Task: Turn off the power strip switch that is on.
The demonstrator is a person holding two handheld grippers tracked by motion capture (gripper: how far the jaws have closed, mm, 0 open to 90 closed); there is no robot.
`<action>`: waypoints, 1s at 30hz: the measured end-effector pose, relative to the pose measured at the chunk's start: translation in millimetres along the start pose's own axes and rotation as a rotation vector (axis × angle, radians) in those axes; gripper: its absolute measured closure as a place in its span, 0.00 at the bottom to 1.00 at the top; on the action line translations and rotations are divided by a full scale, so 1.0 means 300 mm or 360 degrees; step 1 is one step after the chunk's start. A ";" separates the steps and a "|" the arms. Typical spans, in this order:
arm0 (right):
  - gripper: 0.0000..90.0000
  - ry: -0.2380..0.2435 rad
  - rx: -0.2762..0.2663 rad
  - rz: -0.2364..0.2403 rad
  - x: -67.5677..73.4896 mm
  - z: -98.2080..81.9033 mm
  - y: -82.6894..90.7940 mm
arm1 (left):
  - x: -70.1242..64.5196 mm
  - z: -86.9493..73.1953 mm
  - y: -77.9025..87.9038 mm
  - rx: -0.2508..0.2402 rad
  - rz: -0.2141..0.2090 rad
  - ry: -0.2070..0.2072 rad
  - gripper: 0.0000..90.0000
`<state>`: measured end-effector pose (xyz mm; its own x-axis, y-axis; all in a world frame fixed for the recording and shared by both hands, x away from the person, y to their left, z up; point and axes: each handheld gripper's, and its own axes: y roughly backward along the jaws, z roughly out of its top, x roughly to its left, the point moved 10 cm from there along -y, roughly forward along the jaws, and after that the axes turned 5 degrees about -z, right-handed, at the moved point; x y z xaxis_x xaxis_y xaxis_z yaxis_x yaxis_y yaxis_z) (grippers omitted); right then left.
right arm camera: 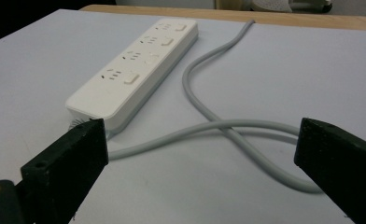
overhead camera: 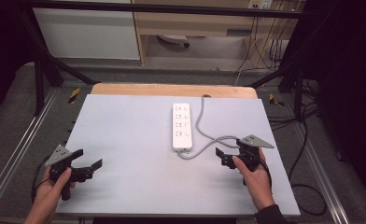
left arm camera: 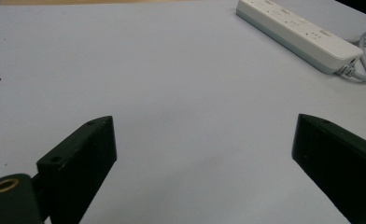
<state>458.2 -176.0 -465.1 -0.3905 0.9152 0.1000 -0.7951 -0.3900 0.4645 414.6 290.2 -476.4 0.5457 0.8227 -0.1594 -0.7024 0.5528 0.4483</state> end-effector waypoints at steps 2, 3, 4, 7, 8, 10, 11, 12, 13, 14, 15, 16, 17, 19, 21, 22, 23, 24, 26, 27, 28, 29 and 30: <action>0.03 0.0015 -0.0005 0.0017 0.016 0.025 -0.024 | -0.001 -0.004 0.001 0.0007 0.0001 -0.0001 0.07; 0.03 0.0015 -0.0005 0.0017 0.016 0.025 -0.024 | -0.001 -0.004 0.001 0.0007 0.0001 -0.0001 0.07; 0.04 0.0025 -0.0013 0.0029 0.022 0.042 -0.038 | -0.003 -0.006 0.002 0.0014 -0.0003 -0.0003 0.07; 0.04 0.0027 -0.0014 0.0028 0.031 0.066 -0.057 | -0.005 -0.008 0.004 0.0017 -0.0002 -0.0010 0.07; 0.04 0.0033 -0.0013 0.0029 0.035 0.072 -0.063 | -0.008 -0.009 0.006 0.0015 -0.0004 -0.0009 0.07; 0.04 0.0049 -0.0008 0.0032 0.042 0.083 -0.074 | -0.008 -0.009 0.006 0.0014 -0.0004 -0.0009 0.07; 0.04 0.0049 -0.0008 0.0032 0.042 0.083 -0.074 | -0.009 -0.009 0.007 0.0014 -0.0006 -0.0007 0.07; 0.05 0.0045 -0.0011 0.0026 0.045 0.094 -0.086 | -0.009 -0.010 0.008 0.0017 -0.0006 -0.0008 0.07; 0.05 0.0033 -0.0010 0.0028 0.047 0.098 -0.091 | -0.009 -0.010 0.009 0.0015 -0.0005 -0.0007 0.07; 0.05 0.0024 -0.0014 0.0029 0.048 0.103 -0.097 | -0.009 -0.009 0.009 0.0012 -0.0005 -0.0007 0.07; 0.05 0.0023 -0.0017 0.0027 0.048 0.108 -0.103 | -0.010 -0.010 0.009 0.0013 -0.0007 -0.0007 0.07; 0.06 0.0022 -0.0016 0.0021 0.048 0.111 -0.110 | -0.010 -0.010 0.009 0.0013 -0.0007 -0.0007 0.07; 0.06 0.0024 -0.0011 0.0020 0.048 0.113 -0.116 | -0.010 -0.010 0.009 0.0013 -0.0008 -0.0008 0.07; 0.06 0.0022 -0.0012 0.0014 0.051 0.118 -0.129 | -0.010 -0.010 0.009 0.0014 -0.0009 -0.0008 0.07; 0.06 0.0016 -0.0005 0.0014 0.054 0.122 -0.143 | -0.009 -0.011 0.009 0.0017 -0.0008 -0.0008 0.07; 0.06 0.0014 -0.0005 0.0011 0.054 0.126 -0.149 | -0.010 -0.011 0.008 0.0019 -0.0008 -0.0008 0.07; 0.07 0.0012 -0.0008 0.0009 0.054 0.131 -0.155 | -0.010 -0.011 0.008 0.0019 -0.0008 -0.0008 0.07; 0.07 0.0005 -0.0015 0.0013 0.055 0.136 -0.160 | -0.010 -0.012 0.008 0.0020 -0.0009 -0.0009 0.07; 0.07 -0.0008 -0.0019 0.0013 0.056 0.144 -0.171 | -0.011 -0.013 0.007 0.0022 -0.0012 -0.0009 0.07; 0.07 -0.0013 -0.0020 0.0010 0.056 0.147 -0.178 | -0.011 -0.013 0.007 0.0023 -0.0013 -0.0008 0.07; 0.07 -0.0022 -0.0022 0.0009 0.056 0.150 -0.184 | -0.011 -0.013 0.008 0.0022 -0.0013 -0.0009 0.07; 0.07 -0.0022 -0.0023 0.0007 0.055 0.152 -0.190 | -0.011 -0.013 0.008 0.0022 -0.0013 -0.0009 0.07; 0.07 -0.0032 -0.0022 0.0011 0.056 0.155 -0.195 | -0.011 -0.013 0.008 0.0023 -0.0012 -0.0011 0.07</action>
<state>519.8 -133.2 -449.7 -0.3865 0.9143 0.1209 -0.7989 -0.3974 0.4515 409.4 289.4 -478.2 0.5542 0.8175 -0.1567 -0.6917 0.5571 0.4596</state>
